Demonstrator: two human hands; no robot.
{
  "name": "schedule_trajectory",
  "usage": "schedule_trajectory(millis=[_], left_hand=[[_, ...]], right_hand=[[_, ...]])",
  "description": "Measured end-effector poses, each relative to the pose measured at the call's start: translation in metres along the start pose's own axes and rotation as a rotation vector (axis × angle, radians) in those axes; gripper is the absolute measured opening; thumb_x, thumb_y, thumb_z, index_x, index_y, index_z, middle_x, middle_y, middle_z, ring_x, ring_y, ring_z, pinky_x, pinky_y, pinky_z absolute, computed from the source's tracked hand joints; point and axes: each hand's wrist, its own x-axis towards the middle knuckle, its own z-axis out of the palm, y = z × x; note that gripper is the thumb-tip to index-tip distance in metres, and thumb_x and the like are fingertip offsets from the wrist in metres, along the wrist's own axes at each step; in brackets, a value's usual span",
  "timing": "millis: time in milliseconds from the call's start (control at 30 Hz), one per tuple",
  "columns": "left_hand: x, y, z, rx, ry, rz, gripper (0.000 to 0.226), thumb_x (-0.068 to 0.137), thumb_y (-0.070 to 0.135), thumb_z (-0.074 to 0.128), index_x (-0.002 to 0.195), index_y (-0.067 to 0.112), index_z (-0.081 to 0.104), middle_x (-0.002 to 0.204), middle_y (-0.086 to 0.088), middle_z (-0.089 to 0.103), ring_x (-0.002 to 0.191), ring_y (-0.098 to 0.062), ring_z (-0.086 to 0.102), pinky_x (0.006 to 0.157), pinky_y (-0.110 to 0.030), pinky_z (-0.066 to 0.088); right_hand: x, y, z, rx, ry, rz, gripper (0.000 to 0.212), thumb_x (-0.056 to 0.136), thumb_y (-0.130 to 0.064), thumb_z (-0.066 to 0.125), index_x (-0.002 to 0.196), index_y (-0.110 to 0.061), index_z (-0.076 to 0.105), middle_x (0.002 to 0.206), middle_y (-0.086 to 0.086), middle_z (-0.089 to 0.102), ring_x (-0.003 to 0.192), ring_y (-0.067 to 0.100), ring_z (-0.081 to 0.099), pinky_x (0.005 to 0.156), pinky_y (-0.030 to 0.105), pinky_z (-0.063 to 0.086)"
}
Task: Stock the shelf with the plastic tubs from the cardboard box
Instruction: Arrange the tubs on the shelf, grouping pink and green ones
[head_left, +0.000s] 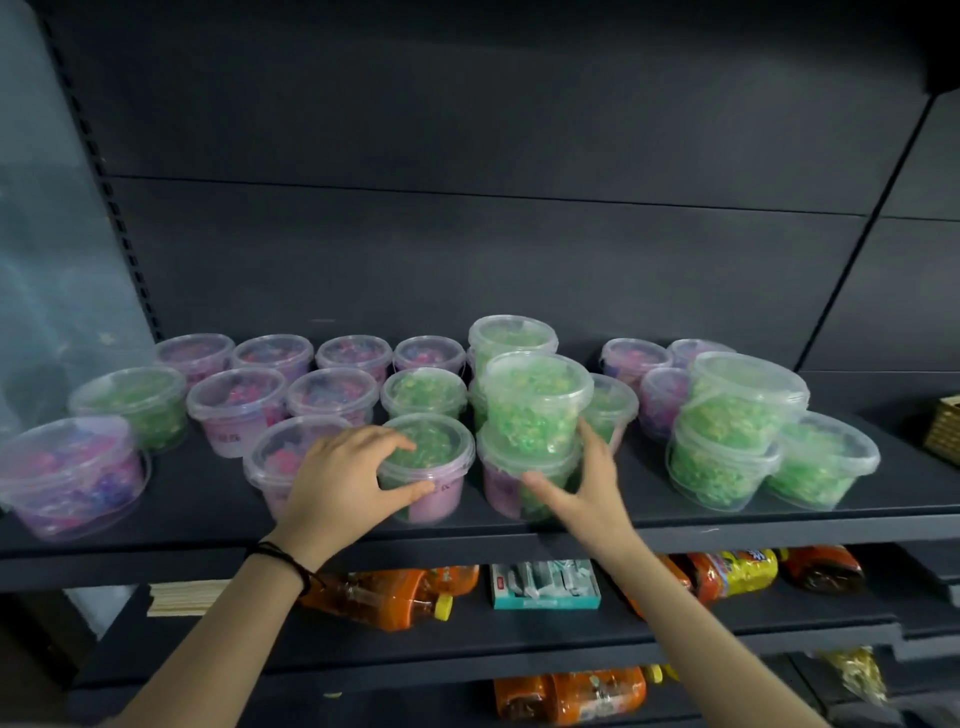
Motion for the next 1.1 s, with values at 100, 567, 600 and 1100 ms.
schedule_trajectory(millis=[100, 567, 600, 1100], left_hand=[[-0.001, 0.004, -0.001, 0.026, -0.013, -0.014, 0.053, 0.075, 0.061, 0.067, 0.113, 0.024, 0.066, 0.12, 0.007, 0.064, 0.111, -0.014, 0.058, 0.095, -0.036, 0.041], [0.009, 0.033, 0.01, -0.024, 0.014, -0.118, 0.062, 0.075, 0.067, 0.062, 0.115, 0.019, 0.06, 0.116, 0.004, 0.062, 0.107, -0.016, 0.056, 0.085, -0.032, 0.047], [0.011, 0.034, 0.011, -0.022, 0.005, -0.126, 0.061, 0.076, 0.067, 0.062, 0.116, 0.021, 0.06, 0.117, 0.004, 0.062, 0.107, -0.015, 0.056, 0.083, -0.031, 0.047], [0.019, 0.026, 0.023, -0.136, -0.033, -0.253, 0.053, 0.067, 0.069, 0.066, 0.105, 0.033, 0.057, 0.107, 0.019, 0.048, 0.099, -0.002, 0.04, 0.069, -0.025, 0.034]], right_hand=[[0.001, -0.003, 0.009, 0.045, 0.015, -0.009, 0.106, 0.056, -0.057, 0.082, 0.144, -0.022, 0.034, 0.137, -0.005, 0.047, 0.129, 0.012, 0.041, 0.108, 0.039, 0.039], [0.003, 0.027, -0.051, -0.037, 0.328, 0.08, 0.09, 0.06, -0.043, 0.087, 0.134, -0.018, 0.042, 0.129, 0.004, 0.051, 0.122, 0.023, 0.048, 0.099, 0.042, 0.045], [0.01, 0.029, -0.051, -0.042, 0.327, 0.105, 0.094, 0.062, -0.041, 0.087, 0.138, -0.016, 0.038, 0.133, 0.006, 0.048, 0.125, 0.024, 0.045, 0.1, 0.04, 0.043], [0.119, 0.046, -0.035, -0.034, 0.138, 0.279, 0.117, 0.064, -0.038, 0.086, 0.151, -0.019, 0.01, 0.148, 0.012, 0.037, 0.135, 0.031, 0.037, 0.11, 0.045, 0.035]])
